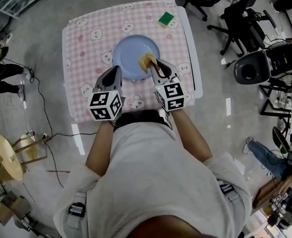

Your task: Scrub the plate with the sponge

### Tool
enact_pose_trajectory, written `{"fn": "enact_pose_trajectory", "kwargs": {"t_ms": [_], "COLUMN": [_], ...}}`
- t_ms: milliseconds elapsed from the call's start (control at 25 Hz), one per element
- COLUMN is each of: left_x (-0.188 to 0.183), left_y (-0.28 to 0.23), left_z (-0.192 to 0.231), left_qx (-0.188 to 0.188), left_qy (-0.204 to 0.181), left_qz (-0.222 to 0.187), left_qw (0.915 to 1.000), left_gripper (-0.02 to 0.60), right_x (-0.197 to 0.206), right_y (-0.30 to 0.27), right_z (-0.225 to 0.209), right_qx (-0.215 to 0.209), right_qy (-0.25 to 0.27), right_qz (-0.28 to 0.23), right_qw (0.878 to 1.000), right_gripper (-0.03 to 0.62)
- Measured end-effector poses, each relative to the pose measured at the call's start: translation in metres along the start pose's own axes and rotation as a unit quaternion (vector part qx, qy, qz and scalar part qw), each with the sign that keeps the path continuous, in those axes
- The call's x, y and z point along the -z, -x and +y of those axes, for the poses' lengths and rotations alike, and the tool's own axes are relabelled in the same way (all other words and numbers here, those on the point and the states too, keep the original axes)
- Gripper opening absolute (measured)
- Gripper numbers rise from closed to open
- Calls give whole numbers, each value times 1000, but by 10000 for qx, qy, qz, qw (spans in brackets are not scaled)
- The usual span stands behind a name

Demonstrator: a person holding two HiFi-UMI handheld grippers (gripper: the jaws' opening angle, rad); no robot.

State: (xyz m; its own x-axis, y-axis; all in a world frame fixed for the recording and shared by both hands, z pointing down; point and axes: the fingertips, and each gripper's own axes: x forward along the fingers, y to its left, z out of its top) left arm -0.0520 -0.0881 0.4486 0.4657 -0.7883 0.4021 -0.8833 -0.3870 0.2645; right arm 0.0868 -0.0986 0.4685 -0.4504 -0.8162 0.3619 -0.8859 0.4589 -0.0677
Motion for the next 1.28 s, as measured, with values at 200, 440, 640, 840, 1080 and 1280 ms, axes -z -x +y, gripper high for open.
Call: {"fn": "enact_pose_trajectory", "kwargs": {"t_ms": [200,440,640,840,1080,1280], "left_x": [-54,-114,-140,-147,-153,-147], "left_y": [28,68,90,85,82,79], "left_z": [2,2,7,3,-6,-7], "left_qx": [73,96,10,61,116,83], "left_qy": [-553,-1030,-1169,-1195,-1264,-1293], "left_qz": [-663,-1514,-1846,-1822,-1872,-1811], "left_qw": [9962,9830,9758,9760,9741,9749], "left_gripper": [11,11,11,11,11,11], "right_x": [-65,-137,-161,-172,-179,-177], "right_y": [20,56,81,81,81,81], "right_z": [6,11,2,4,2,2], "right_qx": [399,698,960,1014,1051,1065], "right_qy": [495,647,581,662,737,809], "right_qz": [-714,-1568,-1828,-1906,-1900,-1903], "right_qw": [9954,9830,9767,9742,9734,9726], "right_gripper": [54,54,54,54,55,54]}}
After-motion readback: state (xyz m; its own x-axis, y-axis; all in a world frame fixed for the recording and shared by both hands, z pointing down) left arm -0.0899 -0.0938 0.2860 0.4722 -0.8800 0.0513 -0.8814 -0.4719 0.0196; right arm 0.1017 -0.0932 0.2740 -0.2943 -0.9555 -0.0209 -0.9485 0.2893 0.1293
